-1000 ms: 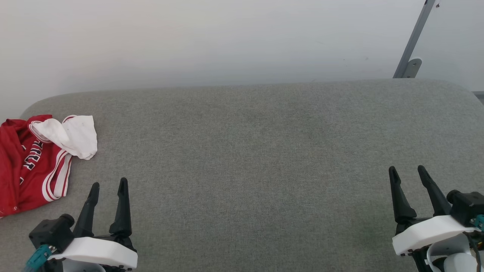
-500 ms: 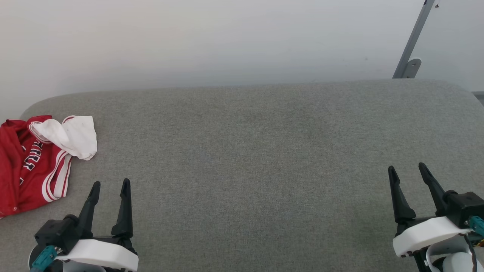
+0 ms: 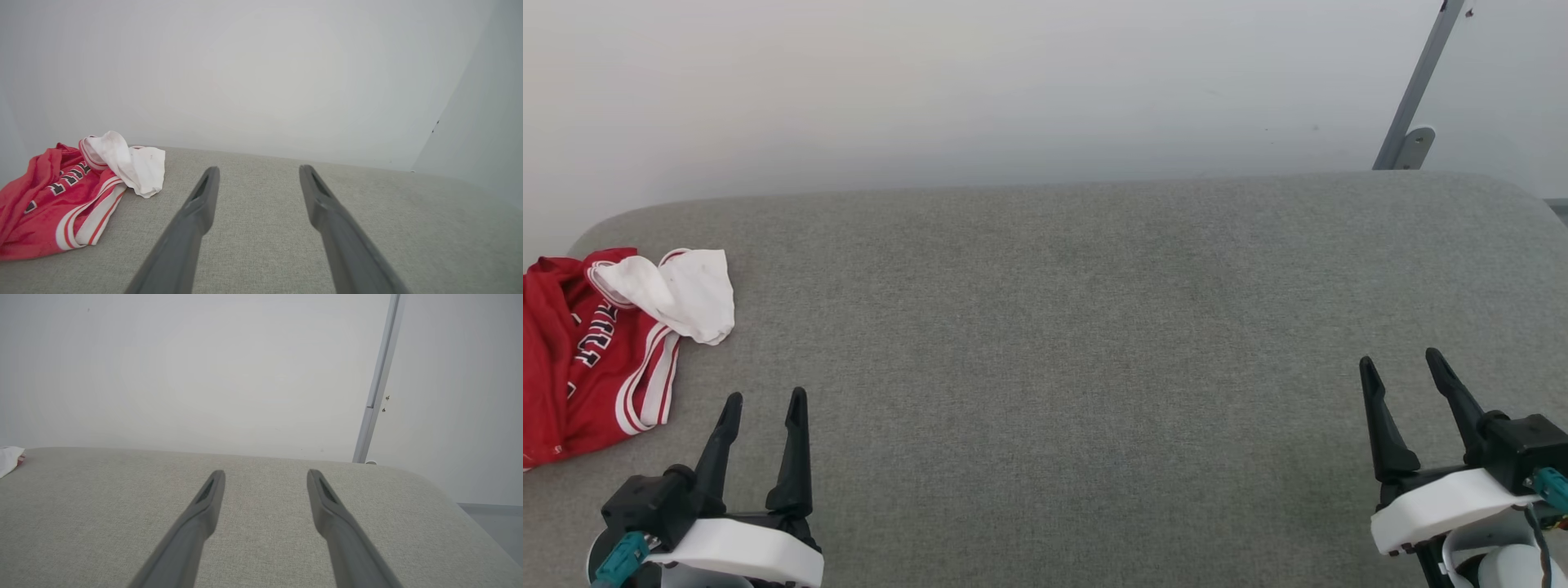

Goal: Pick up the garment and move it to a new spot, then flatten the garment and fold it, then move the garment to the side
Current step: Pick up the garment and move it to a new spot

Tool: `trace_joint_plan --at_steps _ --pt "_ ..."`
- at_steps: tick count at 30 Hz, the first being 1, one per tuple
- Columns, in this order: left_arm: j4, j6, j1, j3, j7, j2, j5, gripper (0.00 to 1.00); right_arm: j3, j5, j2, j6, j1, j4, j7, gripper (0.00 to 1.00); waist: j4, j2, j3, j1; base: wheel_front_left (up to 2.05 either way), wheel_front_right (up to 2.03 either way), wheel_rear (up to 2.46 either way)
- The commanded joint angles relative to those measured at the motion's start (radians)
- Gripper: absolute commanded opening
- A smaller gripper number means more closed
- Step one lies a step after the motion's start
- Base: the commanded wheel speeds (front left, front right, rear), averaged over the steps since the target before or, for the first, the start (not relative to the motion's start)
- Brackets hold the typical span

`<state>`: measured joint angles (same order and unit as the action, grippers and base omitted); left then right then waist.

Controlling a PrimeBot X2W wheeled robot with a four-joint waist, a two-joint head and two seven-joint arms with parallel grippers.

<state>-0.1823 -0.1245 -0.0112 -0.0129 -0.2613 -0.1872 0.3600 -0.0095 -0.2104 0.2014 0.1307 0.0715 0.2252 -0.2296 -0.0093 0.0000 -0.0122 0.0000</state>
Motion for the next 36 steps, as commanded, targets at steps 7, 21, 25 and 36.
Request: trace_joint_plan --at_steps 7,21,25,36 --pt "-0.022 0.006 -0.01 0.032 -0.005 0.001 0.032 1.0 0.024 -0.006 -0.009 0.0 0.002 -0.011 -0.001 1.0 0.045 0.0 -0.004 0.0 0.0 0.0 0.0" --pt "-0.061 0.04 -0.021 0.053 0.01 0.004 0.054 1.0 0.119 -0.024 -0.01 0.0 0.048 0.017 0.015 1.0 0.292 0.0 -0.03 0.0 0.0 0.0 0.0" --pt "-0.061 0.054 -0.014 0.056 0.01 0.009 0.056 1.0 0.139 -0.032 -0.011 0.0 0.06 0.027 0.013 1.0 0.35 0.0 -0.032 0.0 0.0 0.0 0.0" --pt "-0.078 0.081 -0.048 0.06 0.005 0.024 0.065 1.0 0.148 -0.029 0.0 0.0 0.087 0.027 0.014 1.0 0.433 0.0 0.009 0.0 0.0 0.0 0.0"
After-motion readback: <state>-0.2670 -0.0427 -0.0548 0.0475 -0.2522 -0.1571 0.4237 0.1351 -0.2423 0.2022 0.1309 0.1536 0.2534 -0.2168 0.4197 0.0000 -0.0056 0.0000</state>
